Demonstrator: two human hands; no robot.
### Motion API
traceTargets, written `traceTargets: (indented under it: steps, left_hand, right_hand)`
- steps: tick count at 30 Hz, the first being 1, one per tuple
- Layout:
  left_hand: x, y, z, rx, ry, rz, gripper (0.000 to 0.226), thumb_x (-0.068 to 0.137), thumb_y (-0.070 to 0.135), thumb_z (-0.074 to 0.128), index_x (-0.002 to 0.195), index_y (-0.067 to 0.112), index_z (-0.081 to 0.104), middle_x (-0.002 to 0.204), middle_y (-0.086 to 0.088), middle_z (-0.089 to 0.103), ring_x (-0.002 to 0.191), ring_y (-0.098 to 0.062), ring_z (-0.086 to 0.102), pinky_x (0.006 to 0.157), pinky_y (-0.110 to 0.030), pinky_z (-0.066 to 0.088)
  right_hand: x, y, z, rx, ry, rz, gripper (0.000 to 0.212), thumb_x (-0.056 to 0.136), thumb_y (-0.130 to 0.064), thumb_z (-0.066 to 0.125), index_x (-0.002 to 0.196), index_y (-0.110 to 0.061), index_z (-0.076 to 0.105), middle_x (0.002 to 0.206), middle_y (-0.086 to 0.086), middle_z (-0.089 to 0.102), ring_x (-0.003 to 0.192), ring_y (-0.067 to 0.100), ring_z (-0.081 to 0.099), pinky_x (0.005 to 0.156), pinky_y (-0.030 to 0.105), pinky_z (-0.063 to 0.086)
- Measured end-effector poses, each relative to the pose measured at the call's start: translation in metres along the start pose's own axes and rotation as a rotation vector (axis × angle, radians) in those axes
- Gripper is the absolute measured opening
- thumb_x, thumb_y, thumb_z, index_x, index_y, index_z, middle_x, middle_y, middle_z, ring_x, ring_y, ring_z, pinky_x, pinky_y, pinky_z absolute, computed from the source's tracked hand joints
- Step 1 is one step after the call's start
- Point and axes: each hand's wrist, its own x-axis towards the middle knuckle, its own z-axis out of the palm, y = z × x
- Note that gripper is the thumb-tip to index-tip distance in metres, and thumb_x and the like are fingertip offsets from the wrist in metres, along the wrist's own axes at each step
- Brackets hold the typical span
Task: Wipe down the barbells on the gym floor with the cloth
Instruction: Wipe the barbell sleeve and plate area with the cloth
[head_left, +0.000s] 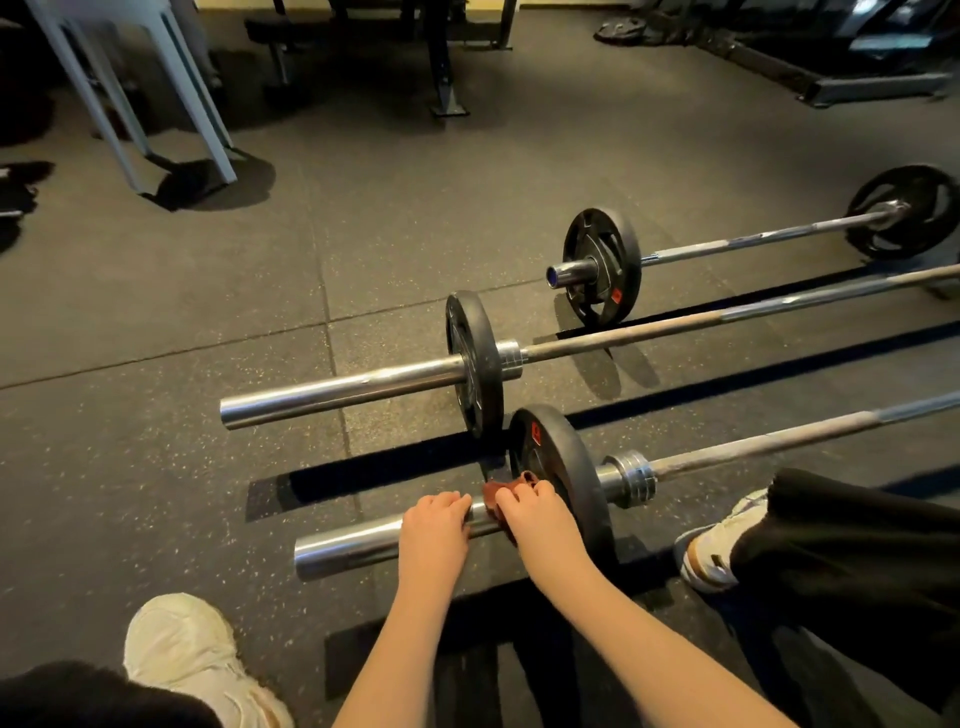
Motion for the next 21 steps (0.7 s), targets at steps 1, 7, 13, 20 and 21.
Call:
traceTargets:
  steps: [1,7,13,20,21]
  left_hand:
    - [-0.002,0.003,-0.001,-0.028,-0.007,-0.021,0.038,0.097,0.023,0.048,0.135,0.023,0.053,0.14,0.006,0.05,0.127,-0.015,0.044,0.107,-0.028,0.033]
    - [-0.008,0.026,-0.017,-0.319,-0.027,-0.202,0.031,0.093,0.02,0.048,0.119,0.017,0.064,0.121,-0.003,0.064,0.11,-0.02,0.057,0.094,-0.033,0.046]
    - [-0.009,0.068,-0.049,-0.645,-0.052,-0.182,0.049,0.101,0.029,0.045,0.146,0.014,0.037,0.149,-0.004,0.039,0.135,-0.019,0.039,0.109,-0.031,0.032]
    - [0.011,0.124,-0.052,-0.632,0.004,-0.049,0.057,0.1,0.035,0.046,0.15,0.015,0.028,0.156,-0.002,0.023,0.141,-0.019,0.028,0.115,-0.036,0.027]
    - [0.013,0.129,-0.048,-0.597,0.027,-0.054,0.058,0.1,0.036,0.046,0.15,0.014,0.027,0.157,-0.004,0.02,0.142,-0.02,0.026,0.116,-0.037,0.025]
  right_hand:
    - [-0.006,0.002,-0.008,0.055,-0.018,-0.016,0.04,0.074,-0.009,0.079,0.11,-0.012,0.062,0.105,0.008,0.066,0.097,0.028,0.059,0.08,0.034,0.05]
    - [-0.041,0.012,-0.058,0.389,0.118,-0.024,0.032,0.089,-0.011,0.061,0.12,-0.015,0.059,0.123,0.0,0.055,0.112,0.02,0.048,0.096,0.029,0.039]
    - [-0.06,0.052,-0.125,0.501,0.228,0.169,0.036,0.09,-0.015,0.064,0.125,-0.017,0.058,0.119,0.0,0.06,0.113,0.016,0.053,0.095,0.023,0.036]
    - [-0.043,0.106,-0.135,0.514,0.108,0.413,0.026,0.092,-0.015,0.061,0.118,-0.018,0.057,0.112,0.004,0.062,0.103,0.019,0.056,0.088,0.028,0.042]
    - [-0.038,0.113,-0.129,0.504,0.059,0.423,0.027,0.092,-0.015,0.061,0.118,-0.019,0.057,0.114,0.005,0.063,0.107,0.022,0.058,0.091,0.031,0.044]
